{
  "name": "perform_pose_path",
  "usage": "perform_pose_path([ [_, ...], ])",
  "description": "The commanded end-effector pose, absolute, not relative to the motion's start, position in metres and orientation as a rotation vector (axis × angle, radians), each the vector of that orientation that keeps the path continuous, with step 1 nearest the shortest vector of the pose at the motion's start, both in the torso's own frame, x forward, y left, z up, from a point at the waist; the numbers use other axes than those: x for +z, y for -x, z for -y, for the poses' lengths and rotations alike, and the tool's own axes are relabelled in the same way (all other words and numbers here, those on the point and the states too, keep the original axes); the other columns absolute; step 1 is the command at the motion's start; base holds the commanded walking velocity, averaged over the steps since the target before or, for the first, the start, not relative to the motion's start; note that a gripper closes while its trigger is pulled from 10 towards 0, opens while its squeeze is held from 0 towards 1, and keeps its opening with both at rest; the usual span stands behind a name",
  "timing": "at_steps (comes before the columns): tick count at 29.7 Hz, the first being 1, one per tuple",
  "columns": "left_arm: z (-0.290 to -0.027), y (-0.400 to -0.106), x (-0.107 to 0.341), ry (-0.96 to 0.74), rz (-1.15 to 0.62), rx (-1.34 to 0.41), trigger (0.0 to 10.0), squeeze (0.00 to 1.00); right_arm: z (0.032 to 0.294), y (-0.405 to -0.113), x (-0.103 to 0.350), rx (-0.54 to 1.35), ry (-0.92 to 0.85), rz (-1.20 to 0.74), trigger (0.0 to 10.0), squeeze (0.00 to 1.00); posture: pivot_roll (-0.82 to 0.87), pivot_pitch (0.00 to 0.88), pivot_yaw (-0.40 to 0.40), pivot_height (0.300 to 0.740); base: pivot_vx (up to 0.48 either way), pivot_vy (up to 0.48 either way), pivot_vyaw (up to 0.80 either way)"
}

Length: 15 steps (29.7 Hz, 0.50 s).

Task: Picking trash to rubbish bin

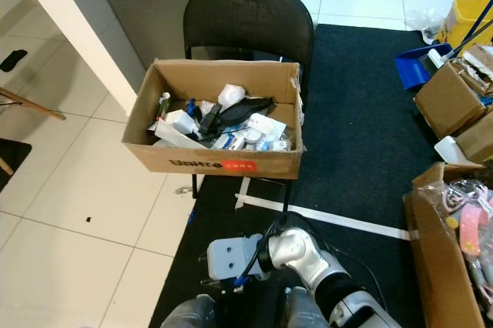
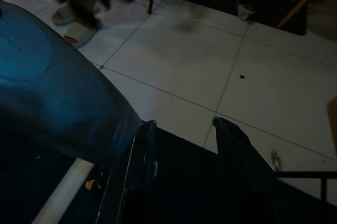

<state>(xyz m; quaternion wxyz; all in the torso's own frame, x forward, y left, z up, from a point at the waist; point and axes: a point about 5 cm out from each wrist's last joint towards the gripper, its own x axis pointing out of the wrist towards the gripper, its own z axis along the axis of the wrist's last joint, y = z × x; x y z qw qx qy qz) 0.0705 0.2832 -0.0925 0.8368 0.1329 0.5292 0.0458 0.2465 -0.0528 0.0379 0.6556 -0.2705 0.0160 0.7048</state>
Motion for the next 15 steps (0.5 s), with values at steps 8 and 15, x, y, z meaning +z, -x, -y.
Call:
perform_pose_path([
  [8, -0.296, -0.103, -0.08, -0.197, -1.011, 0.244, 10.0, 0.0, 0.047, -0.245, 0.034, 1.607, 0.609, -0.062, 10.0, 0.0, 0.14, 0.172, 0.073, 0.74, 0.0, 0.0, 0.0],
  [15, -0.283, -0.102, -0.087, -0.388, -1.094, 0.017, 10.0, 0.0, 0.042, -0.249, 0.036, 1.572, 0.646, -0.042, 10.0, 0.0, 0.09, 0.161, 0.079, 0.74, 0.0, 0.0, 0.0],
])
